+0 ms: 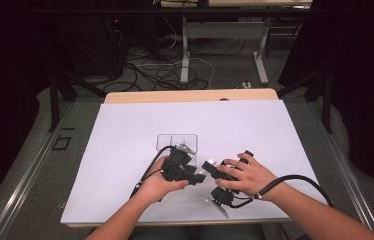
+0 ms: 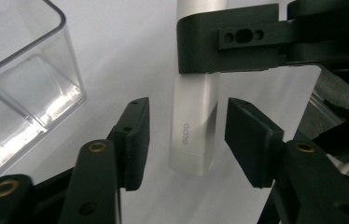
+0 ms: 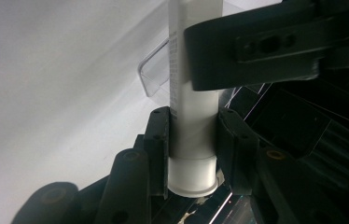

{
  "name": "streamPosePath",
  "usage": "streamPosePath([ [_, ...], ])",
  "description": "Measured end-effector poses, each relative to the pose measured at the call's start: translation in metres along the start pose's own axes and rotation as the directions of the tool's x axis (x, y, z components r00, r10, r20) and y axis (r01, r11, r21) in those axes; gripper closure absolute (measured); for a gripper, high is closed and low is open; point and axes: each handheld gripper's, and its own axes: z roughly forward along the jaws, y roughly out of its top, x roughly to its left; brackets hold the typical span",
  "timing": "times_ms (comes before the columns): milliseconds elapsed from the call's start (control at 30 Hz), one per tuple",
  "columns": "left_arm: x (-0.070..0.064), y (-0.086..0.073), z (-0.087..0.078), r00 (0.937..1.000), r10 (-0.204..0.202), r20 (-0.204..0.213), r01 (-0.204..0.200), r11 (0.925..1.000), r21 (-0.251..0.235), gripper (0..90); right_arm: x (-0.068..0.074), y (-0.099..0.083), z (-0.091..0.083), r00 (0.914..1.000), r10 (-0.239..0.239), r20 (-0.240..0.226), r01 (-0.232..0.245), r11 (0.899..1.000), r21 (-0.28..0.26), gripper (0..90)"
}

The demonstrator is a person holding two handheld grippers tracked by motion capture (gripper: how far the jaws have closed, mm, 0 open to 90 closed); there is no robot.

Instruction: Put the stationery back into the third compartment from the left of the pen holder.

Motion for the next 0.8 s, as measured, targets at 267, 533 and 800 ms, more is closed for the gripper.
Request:
streamPosePath([
  [267, -0.003, 0.012, 0.01, 0.9995, 0.032, -0.007, -0.032, 0.9982, 0.051, 59.5, 0.001, 0.001, -0.001, 0.9999, -0.014, -0.001, 0.014, 1.0, -0.004, 67.0],
  [533, -0.006, 0.016, 0.016, 0.9996, 0.029, -0.005, -0.028, 0.9965, 0.078, 65.2, 0.001, 0.002, -0.002, 0.9999, -0.01, -0.011, 0.01, 1.0, 0.009, 67.0],
  [800, -0.005, 0.016, 0.016, 0.9995, 0.03, -0.005, -0.03, 0.9953, 0.092, 66.4, 0.001, 0.003, -0.001, 0.9998, -0.021, -0.004, 0.021, 1.0, 0.0, 67.0],
])
